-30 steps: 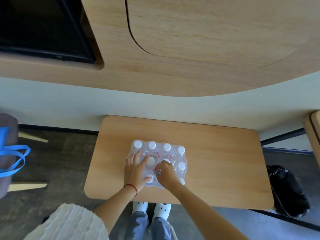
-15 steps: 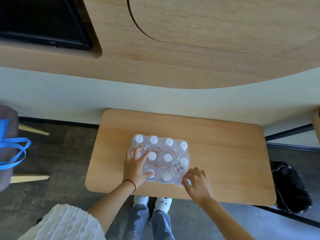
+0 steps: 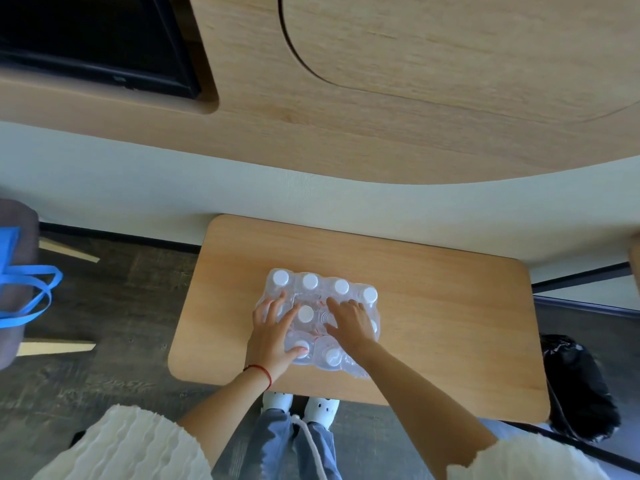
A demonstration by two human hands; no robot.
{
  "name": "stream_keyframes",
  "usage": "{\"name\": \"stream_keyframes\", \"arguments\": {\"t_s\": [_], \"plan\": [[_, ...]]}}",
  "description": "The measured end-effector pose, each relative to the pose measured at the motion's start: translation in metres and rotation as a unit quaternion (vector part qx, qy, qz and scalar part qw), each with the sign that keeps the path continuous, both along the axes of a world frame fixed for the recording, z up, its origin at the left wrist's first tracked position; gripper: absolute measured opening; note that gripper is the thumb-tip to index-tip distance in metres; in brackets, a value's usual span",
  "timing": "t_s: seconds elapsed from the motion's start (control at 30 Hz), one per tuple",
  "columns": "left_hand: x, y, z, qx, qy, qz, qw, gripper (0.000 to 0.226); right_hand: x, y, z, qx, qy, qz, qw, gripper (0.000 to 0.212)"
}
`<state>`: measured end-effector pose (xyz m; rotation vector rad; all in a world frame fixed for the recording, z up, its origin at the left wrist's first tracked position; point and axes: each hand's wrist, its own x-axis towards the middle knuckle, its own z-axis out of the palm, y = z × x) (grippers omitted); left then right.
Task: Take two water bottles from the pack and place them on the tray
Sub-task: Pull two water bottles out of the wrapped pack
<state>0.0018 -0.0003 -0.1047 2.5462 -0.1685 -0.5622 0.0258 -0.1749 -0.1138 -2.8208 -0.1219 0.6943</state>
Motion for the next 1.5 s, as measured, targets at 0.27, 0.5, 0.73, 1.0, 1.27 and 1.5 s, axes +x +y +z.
{"name": "stream_keyframes", "arguments": {"t_s": [0.27,0.5,0.73,1.0,1.27,1.5], "plan": [[0.002,0.0,0.004,0.011,0.005,0.003,1.0,0.077,0.003,-0.018,0.046,0.14,-0.069,0.013,0.988,0.025],[0.02,-0.002,0.036,-0.203,0.099,0.008,0.974,0.1,0.024,-0.019,0.143,0.254,-0.146,0.0,0.956,0.031],[0.033,-0.01,0.088,-0.451,0.209,0.007,0.868,0.074,0.056,0.005,0.185,0.38,-0.052,-0.058,0.922,0.038],[0.02,0.028,0.077,-0.454,0.192,0.109,0.863,0.059,0.033,0.012,0.102,0.451,0.048,-0.233,0.86,0.023],[0.023,0.046,0.078,-0.458,0.175,0.169,0.855,0.044,-0.009,0.042,0.005,0.145,0.054,-0.109,0.982,0.05],[0.021,0.044,0.071,-0.451,0.181,0.199,0.851,0.04,0.018,0.055,-0.013,0.028,0.028,-0.014,0.999,0.035]]}}
